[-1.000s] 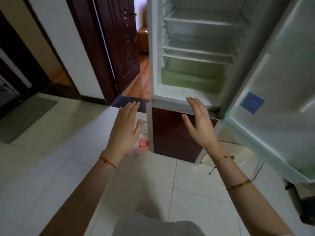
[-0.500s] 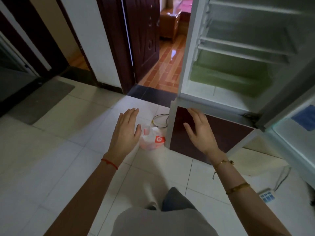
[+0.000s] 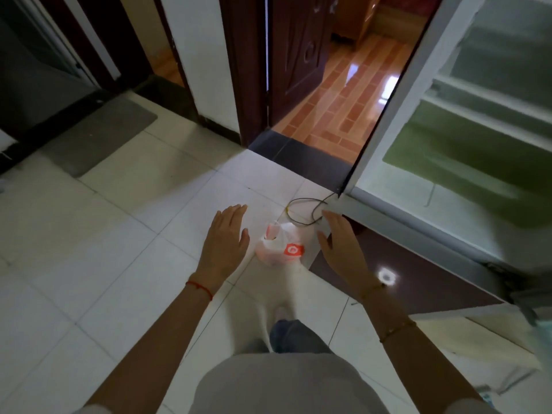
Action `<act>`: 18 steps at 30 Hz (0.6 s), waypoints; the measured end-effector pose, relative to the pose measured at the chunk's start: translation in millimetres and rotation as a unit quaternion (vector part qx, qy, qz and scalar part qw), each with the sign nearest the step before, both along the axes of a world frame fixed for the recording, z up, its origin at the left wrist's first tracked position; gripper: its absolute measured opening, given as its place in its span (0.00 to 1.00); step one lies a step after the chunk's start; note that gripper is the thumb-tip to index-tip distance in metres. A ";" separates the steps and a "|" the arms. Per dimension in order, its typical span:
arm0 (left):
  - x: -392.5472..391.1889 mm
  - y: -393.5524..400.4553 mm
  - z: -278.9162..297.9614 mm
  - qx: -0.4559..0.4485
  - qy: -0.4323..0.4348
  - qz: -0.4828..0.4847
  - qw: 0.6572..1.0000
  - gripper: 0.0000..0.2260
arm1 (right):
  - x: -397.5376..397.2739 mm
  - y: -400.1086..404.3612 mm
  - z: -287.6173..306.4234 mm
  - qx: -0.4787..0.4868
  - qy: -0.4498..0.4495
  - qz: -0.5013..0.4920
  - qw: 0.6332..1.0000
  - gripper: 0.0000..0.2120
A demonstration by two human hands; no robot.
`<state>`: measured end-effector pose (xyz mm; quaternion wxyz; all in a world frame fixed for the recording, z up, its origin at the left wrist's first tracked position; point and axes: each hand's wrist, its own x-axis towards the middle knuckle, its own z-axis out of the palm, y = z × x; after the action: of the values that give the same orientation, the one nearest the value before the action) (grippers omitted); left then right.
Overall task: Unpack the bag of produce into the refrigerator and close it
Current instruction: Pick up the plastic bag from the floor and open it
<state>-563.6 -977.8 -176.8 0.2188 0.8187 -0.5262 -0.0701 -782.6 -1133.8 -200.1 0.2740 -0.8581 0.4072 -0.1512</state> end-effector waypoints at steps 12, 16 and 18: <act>50.8 -103.8 -110.9 0.059 0.035 0.022 0.997 0.20 | 80.8 -89.6 -98.2 0.048 0.040 0.042 0.997 0.19; 70.4 -138.0 -175.7 0.092 0.037 0.017 0.995 0.20 | 101.2 -113.2 -162.0 0.040 0.046 0.018 0.998 0.18; 78.2 -154.7 -213.4 0.104 0.041 0.021 0.994 0.20 | 110.8 -123.4 -197.9 0.043 0.050 0.006 0.998 0.18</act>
<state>-485.4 -1132.5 -390.2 0.1556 0.8445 -0.4890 -0.1532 -671.8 -1257.3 -398.0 0.2911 -0.8545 0.4211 -0.0882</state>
